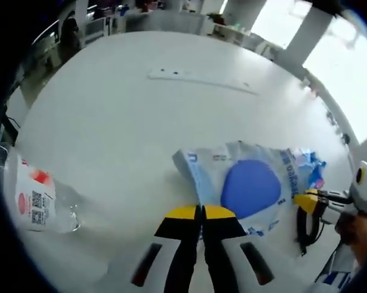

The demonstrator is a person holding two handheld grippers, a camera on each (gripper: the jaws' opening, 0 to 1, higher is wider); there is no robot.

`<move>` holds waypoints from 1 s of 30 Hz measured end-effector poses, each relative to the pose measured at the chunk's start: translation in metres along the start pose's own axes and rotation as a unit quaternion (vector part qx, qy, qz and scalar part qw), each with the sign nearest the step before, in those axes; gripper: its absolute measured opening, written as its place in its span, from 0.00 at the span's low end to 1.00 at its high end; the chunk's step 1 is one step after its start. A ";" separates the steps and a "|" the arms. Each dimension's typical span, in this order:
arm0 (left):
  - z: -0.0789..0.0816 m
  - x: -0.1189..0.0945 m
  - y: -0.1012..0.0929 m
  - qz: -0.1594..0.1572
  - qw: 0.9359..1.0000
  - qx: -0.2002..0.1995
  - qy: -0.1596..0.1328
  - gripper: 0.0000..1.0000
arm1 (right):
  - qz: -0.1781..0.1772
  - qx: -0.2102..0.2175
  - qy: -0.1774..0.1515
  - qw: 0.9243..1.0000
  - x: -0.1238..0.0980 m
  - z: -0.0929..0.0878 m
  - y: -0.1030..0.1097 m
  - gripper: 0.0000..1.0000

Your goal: Arrange the tabletop items into an orderly group along one side of the table until the central work area is clear of visible clutter.

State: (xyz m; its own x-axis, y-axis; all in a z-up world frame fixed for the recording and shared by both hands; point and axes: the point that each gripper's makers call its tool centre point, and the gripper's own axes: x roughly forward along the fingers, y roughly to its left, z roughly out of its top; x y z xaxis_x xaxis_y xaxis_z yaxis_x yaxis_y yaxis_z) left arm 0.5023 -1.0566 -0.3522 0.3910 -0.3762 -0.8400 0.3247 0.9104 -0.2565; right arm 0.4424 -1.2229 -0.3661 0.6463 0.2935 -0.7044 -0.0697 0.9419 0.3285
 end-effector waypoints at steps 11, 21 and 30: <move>-0.004 0.001 0.001 0.001 1.000 -0.009 0.002 0.00 | 0.000 0.011 0.003 1.000 0.001 -0.001 -0.001 0.00; -0.005 0.001 0.002 0.001 1.000 -0.014 0.000 0.00 | 0.001 0.021 0.003 1.000 0.002 -0.002 -0.001 0.00; -0.006 0.002 0.003 0.001 1.000 -0.017 0.000 0.00 | 0.001 0.023 0.001 1.000 0.002 -0.003 -0.001 0.00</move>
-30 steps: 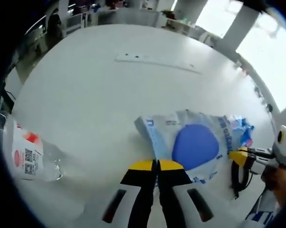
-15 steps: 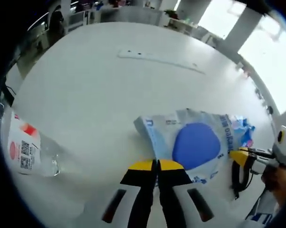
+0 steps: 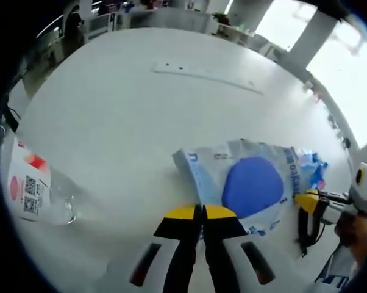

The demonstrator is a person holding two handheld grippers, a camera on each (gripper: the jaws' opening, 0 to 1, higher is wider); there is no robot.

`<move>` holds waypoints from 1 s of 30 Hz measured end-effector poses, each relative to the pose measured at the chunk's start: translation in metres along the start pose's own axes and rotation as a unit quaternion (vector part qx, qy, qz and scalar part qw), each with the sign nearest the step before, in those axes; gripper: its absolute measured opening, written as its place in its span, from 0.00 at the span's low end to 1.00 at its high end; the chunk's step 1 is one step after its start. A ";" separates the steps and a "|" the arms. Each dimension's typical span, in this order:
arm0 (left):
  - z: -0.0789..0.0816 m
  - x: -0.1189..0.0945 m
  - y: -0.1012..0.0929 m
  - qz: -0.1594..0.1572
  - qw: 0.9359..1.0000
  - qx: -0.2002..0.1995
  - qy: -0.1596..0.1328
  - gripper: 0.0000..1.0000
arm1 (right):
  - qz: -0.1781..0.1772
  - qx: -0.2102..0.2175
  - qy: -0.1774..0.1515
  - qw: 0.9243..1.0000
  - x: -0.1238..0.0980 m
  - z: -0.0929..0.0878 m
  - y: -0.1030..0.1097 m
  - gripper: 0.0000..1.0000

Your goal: Arrange the tabletop items into an orderly group along one side of the table until the central work area is clear of visible clutter.

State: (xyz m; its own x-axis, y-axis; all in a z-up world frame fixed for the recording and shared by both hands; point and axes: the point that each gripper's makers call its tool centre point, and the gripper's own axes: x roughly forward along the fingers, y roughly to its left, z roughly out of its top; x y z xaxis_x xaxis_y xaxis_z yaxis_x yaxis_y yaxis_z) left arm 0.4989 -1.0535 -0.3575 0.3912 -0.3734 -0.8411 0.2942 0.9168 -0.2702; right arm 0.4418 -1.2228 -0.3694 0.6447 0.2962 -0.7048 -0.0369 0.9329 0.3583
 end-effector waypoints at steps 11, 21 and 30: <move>-0.005 0.002 0.003 0.004 1.000 -0.002 0.004 0.01 | 0.000 -0.001 -0.001 1.000 -0.001 0.000 0.001 0.01; -0.004 0.004 0.005 0.006 1.000 -0.001 0.004 0.03 | -0.002 0.001 0.003 1.000 -0.001 0.000 0.000 0.01; -0.005 0.007 0.007 0.005 1.000 -0.003 0.003 0.03 | -0.004 -0.001 0.007 1.000 -0.003 -0.003 0.002 0.02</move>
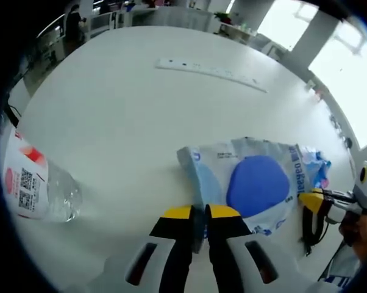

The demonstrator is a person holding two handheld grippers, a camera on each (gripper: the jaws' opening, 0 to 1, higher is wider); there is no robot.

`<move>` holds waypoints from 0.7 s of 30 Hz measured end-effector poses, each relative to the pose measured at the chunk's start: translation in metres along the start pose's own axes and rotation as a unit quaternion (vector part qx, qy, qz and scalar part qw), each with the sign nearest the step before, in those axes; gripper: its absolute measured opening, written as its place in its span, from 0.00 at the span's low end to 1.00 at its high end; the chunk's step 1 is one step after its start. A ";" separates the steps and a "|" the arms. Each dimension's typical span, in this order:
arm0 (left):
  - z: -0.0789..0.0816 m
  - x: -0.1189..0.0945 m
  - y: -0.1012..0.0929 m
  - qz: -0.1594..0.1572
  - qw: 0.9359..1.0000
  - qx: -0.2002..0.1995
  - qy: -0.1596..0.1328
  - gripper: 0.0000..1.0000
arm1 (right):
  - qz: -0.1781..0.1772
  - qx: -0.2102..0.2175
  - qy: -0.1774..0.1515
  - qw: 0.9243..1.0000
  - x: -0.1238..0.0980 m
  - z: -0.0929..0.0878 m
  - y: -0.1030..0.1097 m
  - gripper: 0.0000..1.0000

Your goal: Arrange the tabletop items into an orderly group along one side of the table until the central work area is clear of visible clutter.

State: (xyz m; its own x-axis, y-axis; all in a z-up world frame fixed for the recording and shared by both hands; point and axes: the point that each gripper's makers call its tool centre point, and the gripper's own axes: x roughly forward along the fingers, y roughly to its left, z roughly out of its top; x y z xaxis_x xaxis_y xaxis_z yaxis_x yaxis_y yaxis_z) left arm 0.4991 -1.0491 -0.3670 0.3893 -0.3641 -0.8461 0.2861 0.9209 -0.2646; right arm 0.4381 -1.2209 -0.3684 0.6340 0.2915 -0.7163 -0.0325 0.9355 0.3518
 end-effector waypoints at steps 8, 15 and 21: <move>0.000 0.000 0.000 -0.001 1.000 0.003 0.002 0.04 | -0.001 -0.001 0.001 1.000 -0.001 -0.001 0.002 0.02; 0.006 -0.002 0.000 0.007 0.999 0.033 -0.011 0.25 | -0.004 -0.011 0.009 1.000 -0.001 0.000 0.000 0.05; 0.014 -0.010 -0.007 -0.001 0.999 0.027 -0.037 0.42 | 0.017 -0.013 0.006 1.000 -0.006 0.002 0.009 0.23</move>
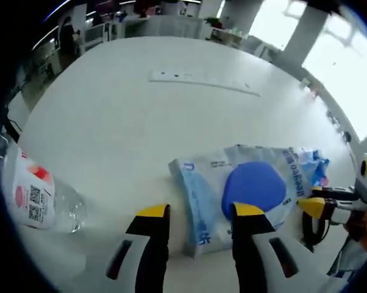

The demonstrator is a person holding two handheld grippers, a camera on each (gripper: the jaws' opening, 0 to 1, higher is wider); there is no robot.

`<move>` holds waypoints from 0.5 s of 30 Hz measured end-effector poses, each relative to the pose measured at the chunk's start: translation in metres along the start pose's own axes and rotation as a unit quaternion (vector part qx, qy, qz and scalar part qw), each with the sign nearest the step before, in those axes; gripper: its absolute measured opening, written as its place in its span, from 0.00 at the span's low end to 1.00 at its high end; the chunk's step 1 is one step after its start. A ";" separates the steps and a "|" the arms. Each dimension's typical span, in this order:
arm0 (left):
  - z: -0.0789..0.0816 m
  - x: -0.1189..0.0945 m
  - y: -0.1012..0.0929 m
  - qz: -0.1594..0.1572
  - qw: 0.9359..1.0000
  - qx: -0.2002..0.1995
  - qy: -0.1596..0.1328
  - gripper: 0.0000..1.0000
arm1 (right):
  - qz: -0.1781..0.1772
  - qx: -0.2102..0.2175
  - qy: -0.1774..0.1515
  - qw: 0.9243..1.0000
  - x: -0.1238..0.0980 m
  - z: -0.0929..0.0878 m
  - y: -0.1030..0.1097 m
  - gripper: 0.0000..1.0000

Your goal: Arrange the tabletop items into an orderly group along one side of the table until the central work area is clear of visible clutter.

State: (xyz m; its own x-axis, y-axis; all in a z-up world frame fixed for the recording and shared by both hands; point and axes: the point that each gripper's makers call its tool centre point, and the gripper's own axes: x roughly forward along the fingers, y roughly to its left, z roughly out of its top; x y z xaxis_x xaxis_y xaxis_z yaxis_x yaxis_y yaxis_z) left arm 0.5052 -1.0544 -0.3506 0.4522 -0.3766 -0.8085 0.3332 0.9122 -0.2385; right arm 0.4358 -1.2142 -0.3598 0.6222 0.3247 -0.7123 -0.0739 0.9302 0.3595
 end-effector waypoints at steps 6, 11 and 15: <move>0.007 -0.008 -0.001 -0.001 1.000 0.003 -0.020 0.58 | 0.018 -0.006 -0.009 1.000 -0.009 0.001 0.011 0.35; 0.015 -0.021 -0.011 -0.017 0.999 0.017 -0.040 0.72 | 0.028 -0.019 -0.025 0.999 -0.021 0.005 0.024 0.45; 0.019 -0.032 -0.019 -0.031 0.997 0.034 -0.056 0.80 | 0.024 -0.048 -0.034 0.998 -0.032 0.006 0.029 0.56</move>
State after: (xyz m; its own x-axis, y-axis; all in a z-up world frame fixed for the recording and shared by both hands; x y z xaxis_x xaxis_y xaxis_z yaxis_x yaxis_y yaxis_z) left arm 0.5002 -1.0630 -0.3100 0.5172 -0.4518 -0.7269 0.4170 0.8747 -0.2470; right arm 0.4183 -1.1983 -0.3231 0.6675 0.3597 -0.6520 -0.1766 0.9271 0.3307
